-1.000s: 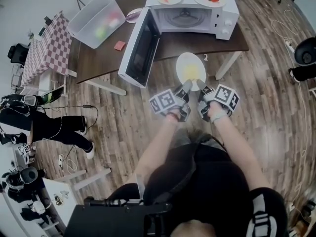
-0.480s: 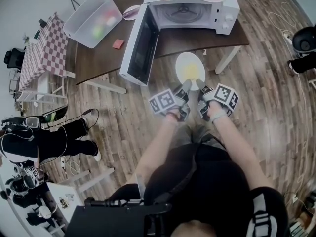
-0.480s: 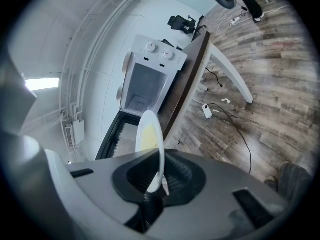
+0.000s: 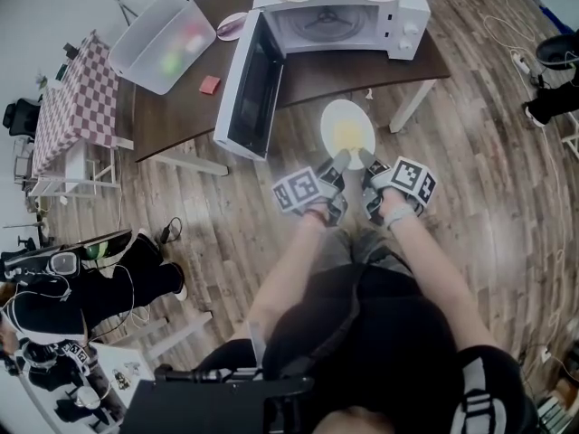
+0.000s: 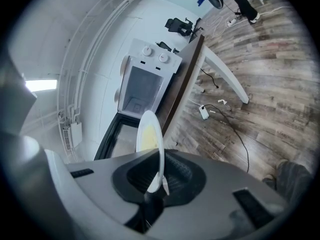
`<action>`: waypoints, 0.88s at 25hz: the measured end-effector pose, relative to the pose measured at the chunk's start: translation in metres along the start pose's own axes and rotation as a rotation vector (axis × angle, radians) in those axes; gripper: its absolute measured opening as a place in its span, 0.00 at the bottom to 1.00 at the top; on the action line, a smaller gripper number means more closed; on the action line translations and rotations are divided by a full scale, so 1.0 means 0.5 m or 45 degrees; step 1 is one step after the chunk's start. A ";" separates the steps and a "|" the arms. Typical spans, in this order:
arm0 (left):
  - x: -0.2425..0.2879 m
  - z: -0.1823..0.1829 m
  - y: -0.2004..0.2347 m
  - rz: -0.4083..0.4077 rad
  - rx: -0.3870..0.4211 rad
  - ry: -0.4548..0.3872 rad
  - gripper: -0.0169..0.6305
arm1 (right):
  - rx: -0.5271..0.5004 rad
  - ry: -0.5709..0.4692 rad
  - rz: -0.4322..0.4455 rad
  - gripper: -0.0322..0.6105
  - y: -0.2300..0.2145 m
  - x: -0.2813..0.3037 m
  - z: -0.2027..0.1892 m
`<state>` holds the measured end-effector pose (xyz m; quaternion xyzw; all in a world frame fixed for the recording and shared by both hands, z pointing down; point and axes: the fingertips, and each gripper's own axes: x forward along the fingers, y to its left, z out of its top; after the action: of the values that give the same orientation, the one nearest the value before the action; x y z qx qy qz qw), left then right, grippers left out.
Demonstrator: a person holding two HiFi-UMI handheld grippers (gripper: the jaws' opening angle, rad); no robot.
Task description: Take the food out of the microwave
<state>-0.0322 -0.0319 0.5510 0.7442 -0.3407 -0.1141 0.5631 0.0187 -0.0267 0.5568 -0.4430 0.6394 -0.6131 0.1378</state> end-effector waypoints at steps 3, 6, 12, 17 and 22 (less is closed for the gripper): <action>0.004 -0.008 0.002 -0.003 -0.005 0.010 0.12 | 0.010 -0.009 -0.009 0.08 -0.008 -0.005 0.000; 0.006 -0.012 0.002 -0.003 -0.009 0.013 0.12 | 0.009 -0.011 -0.016 0.08 -0.013 -0.008 0.002; 0.008 -0.029 0.005 0.003 -0.028 0.022 0.12 | 0.022 0.001 -0.035 0.08 -0.027 -0.018 -0.001; 0.004 -0.035 0.009 0.008 -0.032 0.020 0.12 | 0.024 0.003 -0.034 0.08 -0.031 -0.020 -0.005; -0.002 -0.037 0.015 0.015 -0.040 0.021 0.12 | 0.041 0.008 -0.037 0.08 -0.036 -0.018 -0.015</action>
<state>-0.0255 -0.0181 0.5642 0.7342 -0.3386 -0.1100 0.5781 0.0258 -0.0127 0.5715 -0.4481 0.6234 -0.6266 0.1338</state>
